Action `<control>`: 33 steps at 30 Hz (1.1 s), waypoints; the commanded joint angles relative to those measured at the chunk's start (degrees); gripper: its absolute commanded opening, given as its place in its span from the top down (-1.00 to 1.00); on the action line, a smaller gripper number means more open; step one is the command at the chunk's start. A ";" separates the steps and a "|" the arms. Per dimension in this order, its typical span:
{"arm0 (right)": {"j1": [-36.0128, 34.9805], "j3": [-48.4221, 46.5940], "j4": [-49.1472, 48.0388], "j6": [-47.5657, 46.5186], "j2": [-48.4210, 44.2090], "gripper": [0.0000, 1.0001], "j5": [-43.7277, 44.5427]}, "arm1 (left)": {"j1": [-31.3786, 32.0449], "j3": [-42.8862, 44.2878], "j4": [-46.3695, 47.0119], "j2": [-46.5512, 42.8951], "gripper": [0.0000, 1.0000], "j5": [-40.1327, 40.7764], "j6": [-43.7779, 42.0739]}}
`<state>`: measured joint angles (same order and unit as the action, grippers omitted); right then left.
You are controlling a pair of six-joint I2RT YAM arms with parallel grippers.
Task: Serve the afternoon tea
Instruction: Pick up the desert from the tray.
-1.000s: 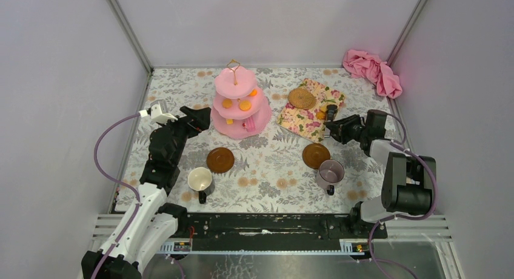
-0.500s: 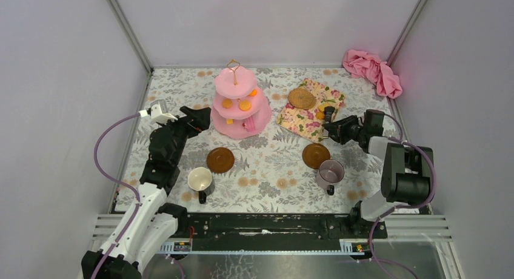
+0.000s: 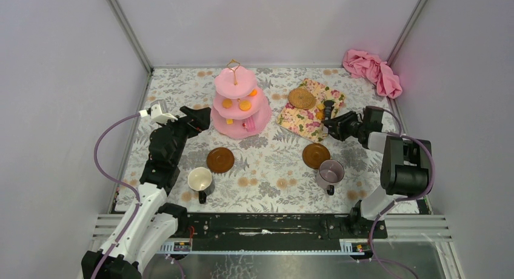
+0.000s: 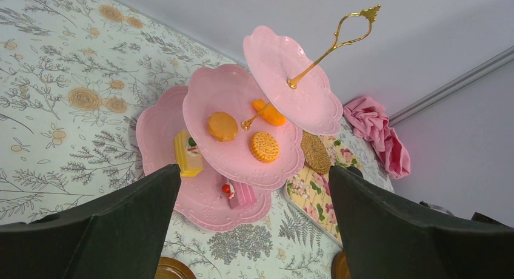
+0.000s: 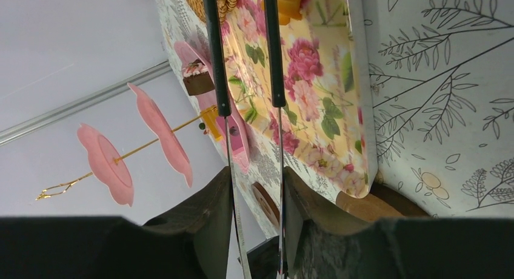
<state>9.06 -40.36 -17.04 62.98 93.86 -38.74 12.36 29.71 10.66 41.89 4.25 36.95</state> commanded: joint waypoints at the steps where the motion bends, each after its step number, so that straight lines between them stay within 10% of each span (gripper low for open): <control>1: 0.12 -2.13 1.98 -0.53 2.37 0.23 -1.38 | -0.28 -0.47 2.20 -0.29 -1.00 -0.45 -0.12; 10: 0.16 -2.26 0.69 1.15 3.75 0.99 -2.63 | -0.21 -0.62 2.00 -0.67 -1.00 -0.37 -0.04; 33: -2.20 -4.72 3.13 1.92 -9.61 1.00 -2.98 | -0.23 -0.62 2.05 -1.13 -1.00 0.23 0.05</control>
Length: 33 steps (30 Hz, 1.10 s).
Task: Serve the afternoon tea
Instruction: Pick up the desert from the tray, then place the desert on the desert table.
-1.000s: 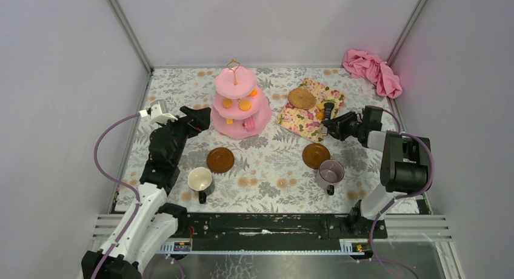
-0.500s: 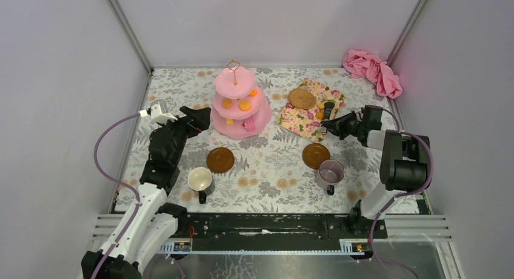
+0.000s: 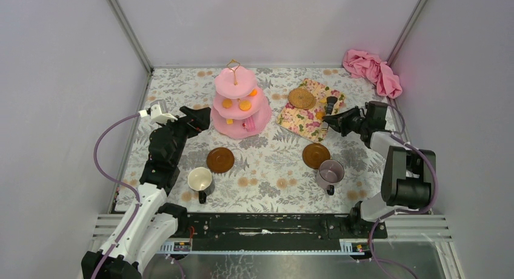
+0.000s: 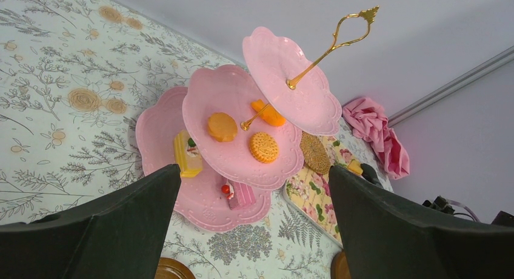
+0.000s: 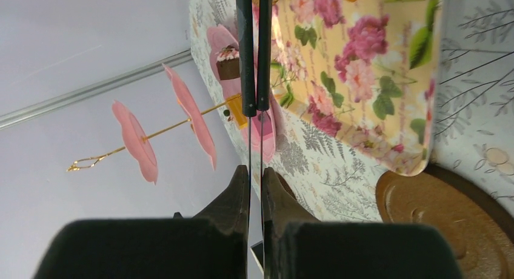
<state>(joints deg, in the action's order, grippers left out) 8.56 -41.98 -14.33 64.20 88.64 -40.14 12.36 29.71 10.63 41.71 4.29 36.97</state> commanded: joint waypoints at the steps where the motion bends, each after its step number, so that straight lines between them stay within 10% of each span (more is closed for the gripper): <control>1: -2.23 -3.45 0.73 0.65 -5.20 1.00 -1.48 | -0.24 -0.57 2.03 -0.86 -1.00 0.24 0.03; 33: -32.30 -31.70 11.29 -0.02 -4.02 1.00 9.78 | -0.24 -0.35 1.78 0.13 -1.00 0.45 0.12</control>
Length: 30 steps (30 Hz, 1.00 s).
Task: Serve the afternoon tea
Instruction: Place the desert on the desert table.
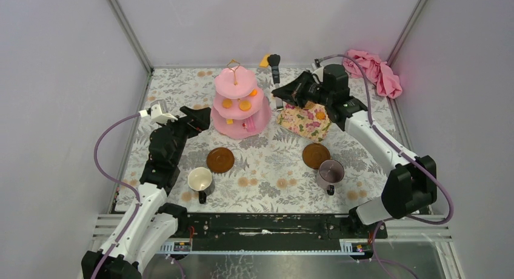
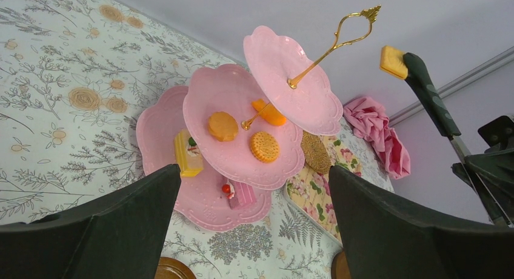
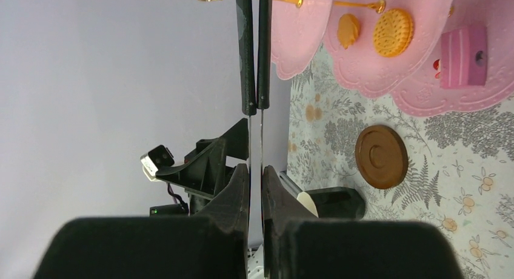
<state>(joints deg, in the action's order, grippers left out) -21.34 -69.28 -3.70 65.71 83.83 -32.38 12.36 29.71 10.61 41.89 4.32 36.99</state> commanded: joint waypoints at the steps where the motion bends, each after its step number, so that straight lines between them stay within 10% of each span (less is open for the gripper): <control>1: -3.07 -5.03 1.02 -1.74 1.18 1.00 2.42 | -0.23 -0.34 1.83 0.02 -1.00 0.48 0.10; 30: -12.14 -12.73 7.96 -5.40 7.95 1.00 8.59 | -0.23 -0.34 1.79 -0.56 -1.00 0.32 0.16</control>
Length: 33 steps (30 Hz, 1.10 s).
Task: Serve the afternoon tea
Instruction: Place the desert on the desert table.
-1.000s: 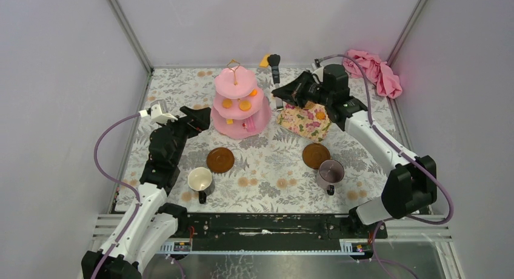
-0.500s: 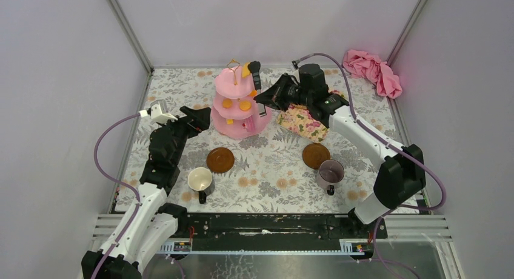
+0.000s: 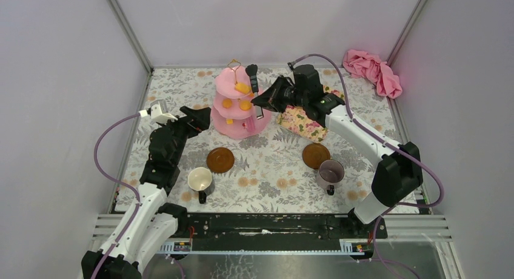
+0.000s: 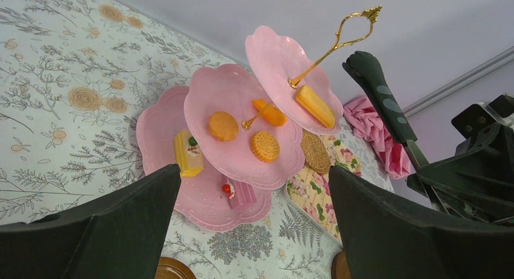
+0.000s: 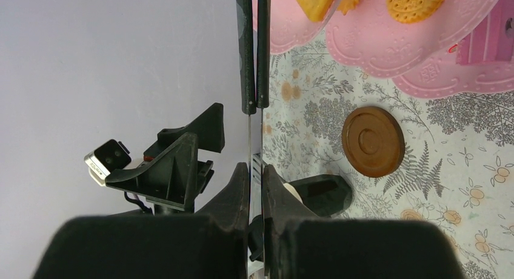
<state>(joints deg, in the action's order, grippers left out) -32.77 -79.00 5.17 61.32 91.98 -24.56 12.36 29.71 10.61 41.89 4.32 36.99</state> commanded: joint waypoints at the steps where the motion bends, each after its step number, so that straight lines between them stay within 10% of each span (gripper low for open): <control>1: -0.71 -3.12 -0.93 -1.09 -0.41 1.00 1.05 | -0.23 -0.35 1.79 -0.58 -1.00 0.34 0.18; 23: 5.08 3.47 6.61 -9.23 -14.85 1.00 8.03 | -0.27 -0.29 1.54 -0.94 -1.00 0.52 0.02; 33: 7.95 -0.61 28.67 -27.92 -16.23 1.00 25.90 | -0.23 -0.57 1.79 -1.31 -1.00 0.18 0.50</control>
<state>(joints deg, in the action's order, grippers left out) -24.71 -75.05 23.66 43.55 75.50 -8.67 12.36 29.71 10.61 41.65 4.32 37.01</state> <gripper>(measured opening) 0.077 0.998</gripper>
